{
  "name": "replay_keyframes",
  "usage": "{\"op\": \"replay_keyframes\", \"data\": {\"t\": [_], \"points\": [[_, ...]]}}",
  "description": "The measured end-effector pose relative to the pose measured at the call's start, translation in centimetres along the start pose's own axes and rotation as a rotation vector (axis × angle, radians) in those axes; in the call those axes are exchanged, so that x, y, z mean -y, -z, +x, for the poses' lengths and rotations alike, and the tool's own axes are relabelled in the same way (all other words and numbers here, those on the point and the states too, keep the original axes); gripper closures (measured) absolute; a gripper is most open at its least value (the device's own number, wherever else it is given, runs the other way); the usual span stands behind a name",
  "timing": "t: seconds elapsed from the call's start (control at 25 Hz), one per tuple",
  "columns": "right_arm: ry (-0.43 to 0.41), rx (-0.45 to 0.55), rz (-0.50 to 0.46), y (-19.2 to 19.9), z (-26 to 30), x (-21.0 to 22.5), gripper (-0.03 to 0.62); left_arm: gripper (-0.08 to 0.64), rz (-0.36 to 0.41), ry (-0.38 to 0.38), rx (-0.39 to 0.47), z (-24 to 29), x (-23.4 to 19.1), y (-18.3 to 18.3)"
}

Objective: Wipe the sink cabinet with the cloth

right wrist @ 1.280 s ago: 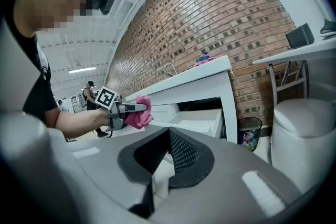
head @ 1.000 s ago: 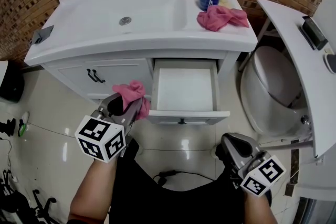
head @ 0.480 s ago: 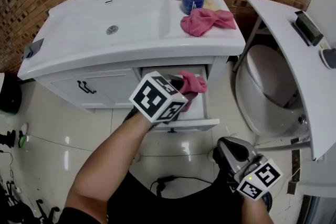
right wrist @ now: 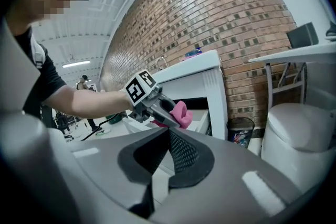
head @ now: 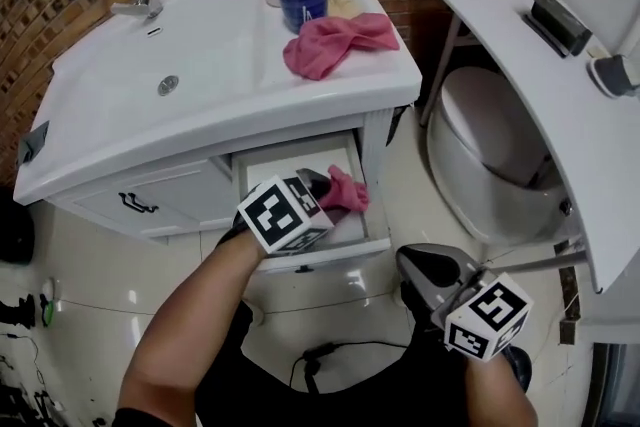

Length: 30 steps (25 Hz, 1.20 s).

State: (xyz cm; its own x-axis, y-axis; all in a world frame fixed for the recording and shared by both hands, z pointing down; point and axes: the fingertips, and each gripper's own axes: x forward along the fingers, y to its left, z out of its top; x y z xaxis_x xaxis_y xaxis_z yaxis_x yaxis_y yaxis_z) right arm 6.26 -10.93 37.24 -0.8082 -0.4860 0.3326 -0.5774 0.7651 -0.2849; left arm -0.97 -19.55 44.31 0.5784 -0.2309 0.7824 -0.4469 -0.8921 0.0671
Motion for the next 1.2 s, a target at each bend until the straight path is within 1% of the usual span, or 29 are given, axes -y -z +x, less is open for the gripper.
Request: {"op": "replay_keyframes", "data": {"t": [0.12,0.28,0.36,0.44,0.6,0.76,0.92,1.2], "points": [[0.018,-0.036,-0.024,-0.9,1.3,1.0,0.586,0.454,0.058,0.028,-0.041,0.6,0.2,1.2],[0.066,-0.007,-0.020,-1.6,2.3,2.5,0.586,0.455,0.101,0.074,-0.069,1.2,1.3,2.1],[0.063,0.004,-0.007,-1.6,2.6,2.6,0.586,0.454,0.118,0.068,-0.094,1.3,1.3,2.6],[0.056,0.003,-0.016,-1.6,3.0,2.5,0.586,0.454,0.129,0.047,-0.118,1.0,0.7,3.2],[0.055,-0.008,-0.025,-1.4,3.4,2.5,0.586,0.454,0.115,0.027,-0.141,-0.1,-0.3,4.8],[0.058,-0.009,-0.033,-1.7,3.4,2.4,0.586,0.455,0.108,0.009,-0.192,-1.5,-1.2,7.2],[0.061,-0.013,-0.040,-1.6,3.4,2.3,0.586,0.456,0.079,-0.003,-0.232,-2.9,-1.9,9.5],[0.062,-0.019,-0.048,-1.3,3.4,1.7,0.586,0.456,0.065,-0.021,-0.267,-4.0,-2.2,11.4]]}}
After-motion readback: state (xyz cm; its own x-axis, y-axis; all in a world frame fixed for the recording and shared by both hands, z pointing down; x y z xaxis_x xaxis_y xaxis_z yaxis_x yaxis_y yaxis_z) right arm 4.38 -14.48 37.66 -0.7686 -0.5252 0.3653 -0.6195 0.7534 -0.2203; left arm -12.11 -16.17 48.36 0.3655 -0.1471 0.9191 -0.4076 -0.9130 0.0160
